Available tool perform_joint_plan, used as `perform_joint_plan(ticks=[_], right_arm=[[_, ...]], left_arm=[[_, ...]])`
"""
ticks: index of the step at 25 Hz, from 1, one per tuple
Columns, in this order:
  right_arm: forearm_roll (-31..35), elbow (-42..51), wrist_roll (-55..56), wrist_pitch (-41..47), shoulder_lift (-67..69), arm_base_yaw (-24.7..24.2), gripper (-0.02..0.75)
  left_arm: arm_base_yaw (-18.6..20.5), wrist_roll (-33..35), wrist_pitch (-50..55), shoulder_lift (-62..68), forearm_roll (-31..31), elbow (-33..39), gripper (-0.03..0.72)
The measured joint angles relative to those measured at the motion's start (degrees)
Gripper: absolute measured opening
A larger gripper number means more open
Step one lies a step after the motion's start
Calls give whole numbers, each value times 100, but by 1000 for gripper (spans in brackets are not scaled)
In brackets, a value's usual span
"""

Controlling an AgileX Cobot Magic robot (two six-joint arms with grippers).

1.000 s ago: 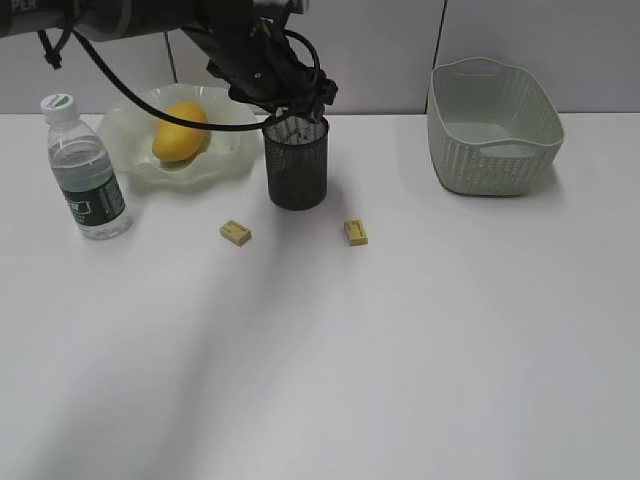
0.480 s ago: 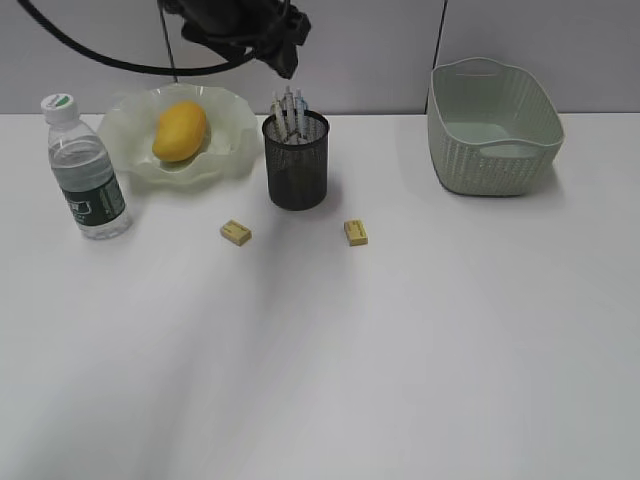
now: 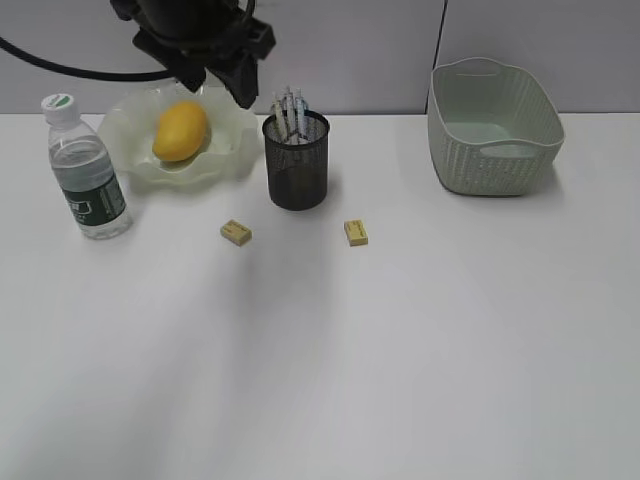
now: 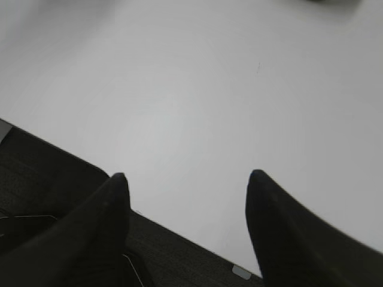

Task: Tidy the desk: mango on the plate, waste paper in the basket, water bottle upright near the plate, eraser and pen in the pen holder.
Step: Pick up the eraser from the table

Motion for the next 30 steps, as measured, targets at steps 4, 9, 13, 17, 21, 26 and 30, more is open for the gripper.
perform_joint_plan(ticks=[4,9,13,17,21,26,30], right_arm=[[0,0,0,0,0,0,491],[0,0,0,0,0,0,491],[0,0,0,0,0,0,491],[0,0,0,0,0,0,491],[0,0,0,0,0,0,491],[0,0,0,0,0,0,491],[0,0,0,0,0,0,491]], left_arm=[[0,59,5,-138,-209,70,502],[0,64,-1,-562,-209,674,500],[0,64,5,-1123,49,1516,479],[88,68,-49,-1660,158,2579,470],[214,68,-446,-2224,158,3722,468],[557,68,-901,-3050,158,4923,468],[1133,68,-1129,-3738,152,5600,467]])
